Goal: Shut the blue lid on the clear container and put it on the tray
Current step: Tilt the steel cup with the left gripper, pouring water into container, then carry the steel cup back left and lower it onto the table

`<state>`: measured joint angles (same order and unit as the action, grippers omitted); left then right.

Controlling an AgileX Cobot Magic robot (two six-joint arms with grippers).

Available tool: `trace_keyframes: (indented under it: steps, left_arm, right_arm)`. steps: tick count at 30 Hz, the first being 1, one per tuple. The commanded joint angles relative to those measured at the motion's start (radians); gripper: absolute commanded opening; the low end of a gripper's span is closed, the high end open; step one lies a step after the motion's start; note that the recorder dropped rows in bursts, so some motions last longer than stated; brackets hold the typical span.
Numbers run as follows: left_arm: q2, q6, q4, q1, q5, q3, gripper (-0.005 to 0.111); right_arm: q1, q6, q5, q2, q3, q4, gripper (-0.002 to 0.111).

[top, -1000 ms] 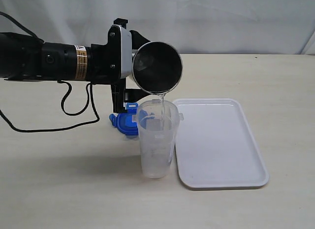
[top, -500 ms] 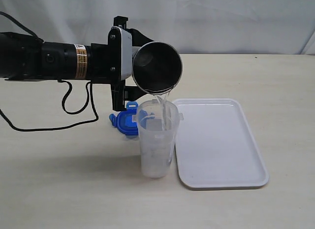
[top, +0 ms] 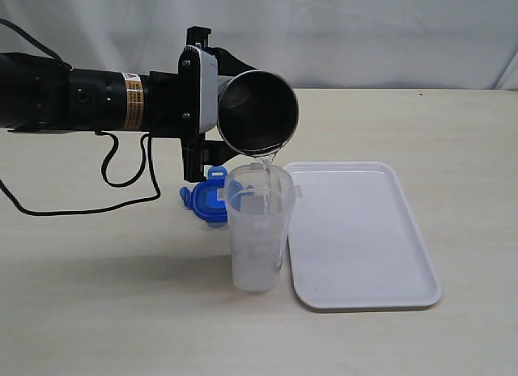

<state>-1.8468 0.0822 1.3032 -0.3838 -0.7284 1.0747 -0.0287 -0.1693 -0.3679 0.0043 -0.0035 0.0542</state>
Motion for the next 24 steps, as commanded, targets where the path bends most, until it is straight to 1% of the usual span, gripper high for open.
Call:
trace_keyframes:
  steps: [1, 6, 10, 18, 24]
  left_arm:
    - [0.010, 0.000, -0.043, 0.002, -0.032, 0.016, 0.000]
    - [0.010, -0.023, -0.043, 0.002, -0.032, 0.016, 0.000]
    - [0.010, -0.105, -0.043, 0.002, -0.032, 0.016, 0.000]
    - [0.010, -0.219, -0.041, 0.002, -0.032, 0.016, 0.000]
    - [0.010, -0.390, -0.041, 0.002, -0.030, 0.016, 0.000]
  right_arm:
    - [0.004, -0.003, 0.004, -0.004, 0.003, 0.001, 0.005]
    - [0.004, -0.003, 0.004, -0.004, 0.003, 0.001, 0.005]
    - [0.004, -0.003, 0.004, -0.004, 0.003, 0.001, 0.005]
    - [0.004, -0.003, 0.004, -0.004, 0.003, 0.001, 0.005]
    - [0.004, -0.003, 0.004, -0.004, 0.003, 0.001, 0.005]
